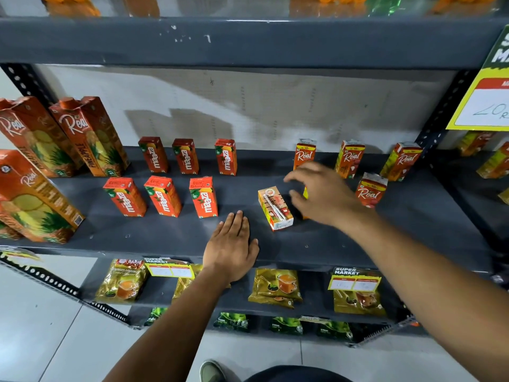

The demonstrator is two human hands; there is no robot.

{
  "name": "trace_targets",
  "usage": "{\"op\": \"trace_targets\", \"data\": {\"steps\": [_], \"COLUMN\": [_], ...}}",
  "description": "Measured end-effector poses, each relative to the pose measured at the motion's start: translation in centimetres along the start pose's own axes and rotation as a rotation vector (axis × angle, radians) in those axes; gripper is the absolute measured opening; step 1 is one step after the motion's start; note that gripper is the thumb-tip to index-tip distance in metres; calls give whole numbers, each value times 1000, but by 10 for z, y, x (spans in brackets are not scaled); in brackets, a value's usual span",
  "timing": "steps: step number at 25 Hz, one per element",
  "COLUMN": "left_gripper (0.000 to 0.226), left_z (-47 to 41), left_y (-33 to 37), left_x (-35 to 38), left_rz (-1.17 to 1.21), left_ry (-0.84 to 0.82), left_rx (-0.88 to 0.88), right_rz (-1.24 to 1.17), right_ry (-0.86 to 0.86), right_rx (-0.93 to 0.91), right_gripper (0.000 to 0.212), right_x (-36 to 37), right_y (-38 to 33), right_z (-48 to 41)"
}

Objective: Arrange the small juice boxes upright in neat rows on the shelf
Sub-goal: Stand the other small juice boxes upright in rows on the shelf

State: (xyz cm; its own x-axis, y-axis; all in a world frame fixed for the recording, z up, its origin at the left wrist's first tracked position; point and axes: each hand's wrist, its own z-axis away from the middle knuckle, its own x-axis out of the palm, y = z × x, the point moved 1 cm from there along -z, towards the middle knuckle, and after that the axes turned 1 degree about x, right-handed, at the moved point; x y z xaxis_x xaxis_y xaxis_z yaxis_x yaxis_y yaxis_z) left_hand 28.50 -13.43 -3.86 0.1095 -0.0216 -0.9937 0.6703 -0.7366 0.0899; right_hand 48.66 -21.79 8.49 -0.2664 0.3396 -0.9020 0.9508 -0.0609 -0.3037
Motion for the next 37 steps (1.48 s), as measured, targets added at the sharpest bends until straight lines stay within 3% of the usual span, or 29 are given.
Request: {"op": "trace_targets", "data": {"steps": [1,4,6,9,16,22,30,37], "left_gripper": [66,67,67,66,62,61,66,66], "left_z": [0,2,2,1,5,-7,-18,-15], "left_y": [0,0,0,-1,0,27,54,56], "left_x": [0,-1,-2,-2,2,-2,8,5], "left_rz": [-1,8,15,15,38,72,34,43], "left_ry": [-1,5,10,3,24,23,-35,-32], "left_rx": [1,9,12,14,6,32,39,32], "right_rz": [16,206,217,137,-321,-200,-153,-18], "right_ry": [-1,-185,-138,-45,229,364,452,284], "right_rx": [28,228,336,334,396,644,756,768], "right_gripper": [31,55,56,47,32,42,56,57], "right_x": [14,66,87,92,3,-64,-82,-66], "right_y": [-11,-30,-30,-27,26,103,155,163], "right_z": [5,19,27,39,110,135,110,95]}}
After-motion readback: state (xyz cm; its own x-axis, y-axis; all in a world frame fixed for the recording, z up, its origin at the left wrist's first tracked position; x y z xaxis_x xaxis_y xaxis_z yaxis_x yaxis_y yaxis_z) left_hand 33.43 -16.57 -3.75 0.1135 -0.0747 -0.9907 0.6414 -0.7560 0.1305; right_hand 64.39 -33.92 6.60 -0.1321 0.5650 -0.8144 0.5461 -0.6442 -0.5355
